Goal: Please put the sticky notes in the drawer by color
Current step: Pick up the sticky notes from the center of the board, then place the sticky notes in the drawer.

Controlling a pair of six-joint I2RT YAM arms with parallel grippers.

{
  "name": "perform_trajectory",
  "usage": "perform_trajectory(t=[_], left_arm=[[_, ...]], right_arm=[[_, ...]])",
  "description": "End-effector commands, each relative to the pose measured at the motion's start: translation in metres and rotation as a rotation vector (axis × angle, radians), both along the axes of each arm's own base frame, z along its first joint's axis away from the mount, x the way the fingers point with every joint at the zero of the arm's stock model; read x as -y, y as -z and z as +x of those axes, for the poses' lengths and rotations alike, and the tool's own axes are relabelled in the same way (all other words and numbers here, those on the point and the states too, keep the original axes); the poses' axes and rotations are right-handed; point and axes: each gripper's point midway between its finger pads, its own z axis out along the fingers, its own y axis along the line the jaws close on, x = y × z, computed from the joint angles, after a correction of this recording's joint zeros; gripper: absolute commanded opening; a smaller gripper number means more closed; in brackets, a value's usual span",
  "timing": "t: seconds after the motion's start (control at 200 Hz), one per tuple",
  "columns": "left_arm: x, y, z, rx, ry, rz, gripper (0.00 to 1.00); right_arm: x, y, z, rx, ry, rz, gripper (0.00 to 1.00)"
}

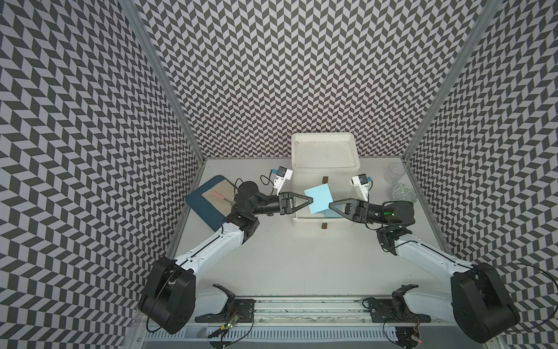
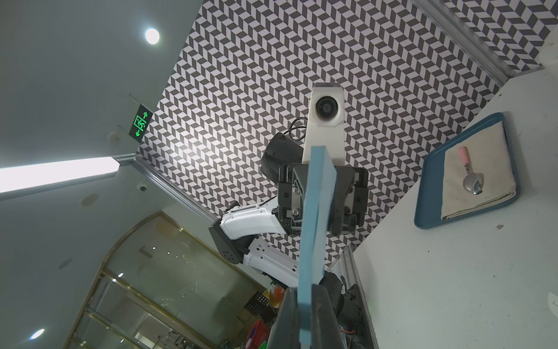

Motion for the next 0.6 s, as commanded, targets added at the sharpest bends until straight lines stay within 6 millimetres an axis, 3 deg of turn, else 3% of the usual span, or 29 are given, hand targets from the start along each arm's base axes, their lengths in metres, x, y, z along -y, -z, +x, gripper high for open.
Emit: perform_trajectory(t=[0.0, 0.24, 0.406, 0.591], left_arm=[[0.003, 0.005, 0.005, 0.019, -0.013, 0.032, 0.08], [0.002, 0.029, 0.021, 0.014, -0.045, 0.145, 0.03], [0.008, 0.057, 0.024, -0.002, 0.026, 0.264, 0.04], [0.013, 0.099, 0.028, -0.105, 0.102, 0.352, 0.05]], right_arm=[[0.001, 0.008, 0.006, 0.043, 0.052, -0.052, 0.1], [0.013, 0.038, 0.033, 0.061, 0.229, -0.269, 0.43], [0.039, 0.052, 0.05, 0.047, 0.343, -0.328, 0.48], [0.036, 0.076, 0.055, 0.005, 0.309, -0.371, 0.5]])
